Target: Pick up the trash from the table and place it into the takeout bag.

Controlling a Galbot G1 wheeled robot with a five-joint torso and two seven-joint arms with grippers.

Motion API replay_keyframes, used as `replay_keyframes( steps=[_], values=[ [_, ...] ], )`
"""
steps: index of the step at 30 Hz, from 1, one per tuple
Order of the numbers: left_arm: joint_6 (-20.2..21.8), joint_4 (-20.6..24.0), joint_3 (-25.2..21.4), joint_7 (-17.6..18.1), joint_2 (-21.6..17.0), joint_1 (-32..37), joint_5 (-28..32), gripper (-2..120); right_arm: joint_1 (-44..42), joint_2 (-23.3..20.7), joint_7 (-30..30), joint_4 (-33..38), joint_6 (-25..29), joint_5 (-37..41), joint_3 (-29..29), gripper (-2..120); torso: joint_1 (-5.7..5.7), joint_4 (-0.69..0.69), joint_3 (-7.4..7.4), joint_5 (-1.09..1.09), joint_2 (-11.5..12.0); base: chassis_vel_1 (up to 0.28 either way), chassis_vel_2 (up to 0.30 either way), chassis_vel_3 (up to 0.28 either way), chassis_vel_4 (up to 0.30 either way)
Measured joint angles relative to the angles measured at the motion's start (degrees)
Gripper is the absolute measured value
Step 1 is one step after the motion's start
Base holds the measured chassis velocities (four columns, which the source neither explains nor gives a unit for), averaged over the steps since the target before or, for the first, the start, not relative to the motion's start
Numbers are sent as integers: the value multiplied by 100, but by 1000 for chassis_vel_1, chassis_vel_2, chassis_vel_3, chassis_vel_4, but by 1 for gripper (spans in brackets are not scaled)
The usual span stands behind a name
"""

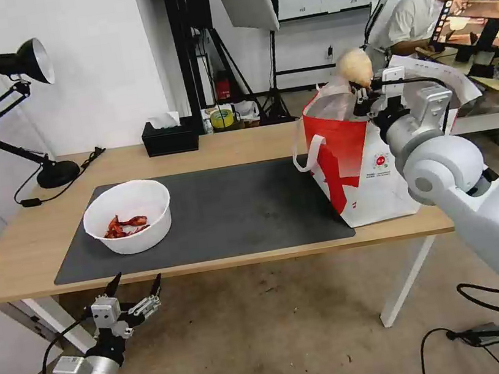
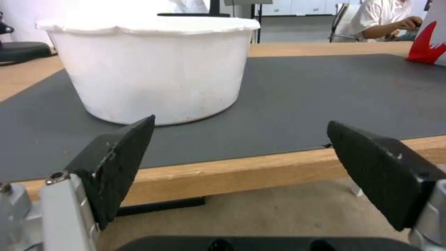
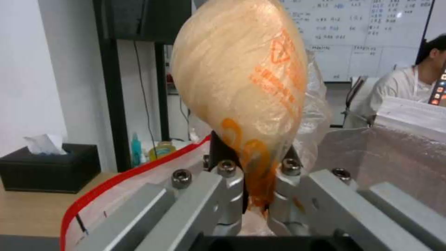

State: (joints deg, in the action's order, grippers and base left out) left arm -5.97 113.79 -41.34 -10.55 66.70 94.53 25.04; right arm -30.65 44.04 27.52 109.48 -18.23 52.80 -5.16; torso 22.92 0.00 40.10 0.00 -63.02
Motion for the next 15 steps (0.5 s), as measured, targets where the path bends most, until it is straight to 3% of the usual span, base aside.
replay_keyframes(
  steps=[3, 6, 15],
  values=[
    [0, 14, -9, 0, -24, 9, 14, 100, -5, -21, 61, 0, 6, 10, -6, 5, 0, 0, 0, 0, 0, 0, 0, 0, 0],
    [0, 20, -11, 2, -50, 9, 26, 100, -38, -41, 114, 0, -12, 59, -111, 19, 0, 0, 0, 0, 0, 0, 0, 0, 0],
    [0, 9, -15, 27, -42, -5, 28, 100, -67, -93, 181, 46, -76, 117, -136, 48, 0, 0, 0, 0, 0, 0, 0, 0, 0]
  ],
)
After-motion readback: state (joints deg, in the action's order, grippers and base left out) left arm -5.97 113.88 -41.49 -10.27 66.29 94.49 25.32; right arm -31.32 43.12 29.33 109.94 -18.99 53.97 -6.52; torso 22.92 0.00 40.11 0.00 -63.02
